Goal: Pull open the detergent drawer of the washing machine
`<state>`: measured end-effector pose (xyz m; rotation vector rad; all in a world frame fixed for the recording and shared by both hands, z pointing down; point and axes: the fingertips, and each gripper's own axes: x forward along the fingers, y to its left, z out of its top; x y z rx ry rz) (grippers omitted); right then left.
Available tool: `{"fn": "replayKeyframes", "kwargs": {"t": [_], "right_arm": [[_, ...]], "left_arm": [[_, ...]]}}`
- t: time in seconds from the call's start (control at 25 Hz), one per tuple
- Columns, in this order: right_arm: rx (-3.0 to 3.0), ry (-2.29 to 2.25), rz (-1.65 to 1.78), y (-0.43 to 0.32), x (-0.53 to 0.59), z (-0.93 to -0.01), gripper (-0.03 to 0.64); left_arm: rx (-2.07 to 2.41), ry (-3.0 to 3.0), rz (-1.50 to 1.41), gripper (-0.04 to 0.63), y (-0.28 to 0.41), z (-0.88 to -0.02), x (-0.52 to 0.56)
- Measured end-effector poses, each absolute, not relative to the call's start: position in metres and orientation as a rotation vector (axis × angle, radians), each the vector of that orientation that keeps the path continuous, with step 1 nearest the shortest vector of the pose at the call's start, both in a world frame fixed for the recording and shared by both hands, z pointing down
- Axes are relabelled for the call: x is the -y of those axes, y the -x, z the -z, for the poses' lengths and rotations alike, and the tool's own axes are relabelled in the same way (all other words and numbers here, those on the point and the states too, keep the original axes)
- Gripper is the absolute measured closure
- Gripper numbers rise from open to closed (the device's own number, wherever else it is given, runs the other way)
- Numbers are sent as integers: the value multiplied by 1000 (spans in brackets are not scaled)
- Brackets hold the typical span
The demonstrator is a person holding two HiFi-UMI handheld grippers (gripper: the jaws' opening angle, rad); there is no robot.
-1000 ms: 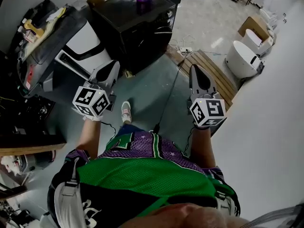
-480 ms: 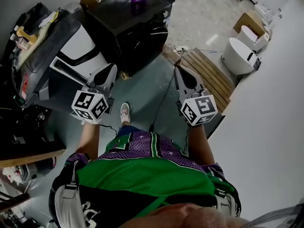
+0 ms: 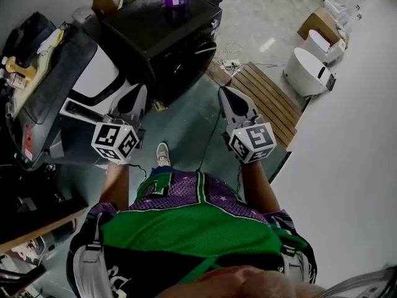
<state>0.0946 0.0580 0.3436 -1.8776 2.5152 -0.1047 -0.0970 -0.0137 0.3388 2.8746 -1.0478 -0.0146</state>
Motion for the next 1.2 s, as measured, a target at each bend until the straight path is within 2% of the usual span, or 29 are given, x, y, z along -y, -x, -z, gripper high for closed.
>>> {"fn": "replayKeyframes", "kwargs": {"t": [0.44, 1.2], "right_arm": [[-2510, 1894, 127, -49, 40, -337, 618], [-2466, 1931, 200, 15, 143, -348, 618]], "left_arm": [[940, -2933, -11, 581, 111, -325, 121], [847, -2955, -17, 581, 154, -329, 233]]}}
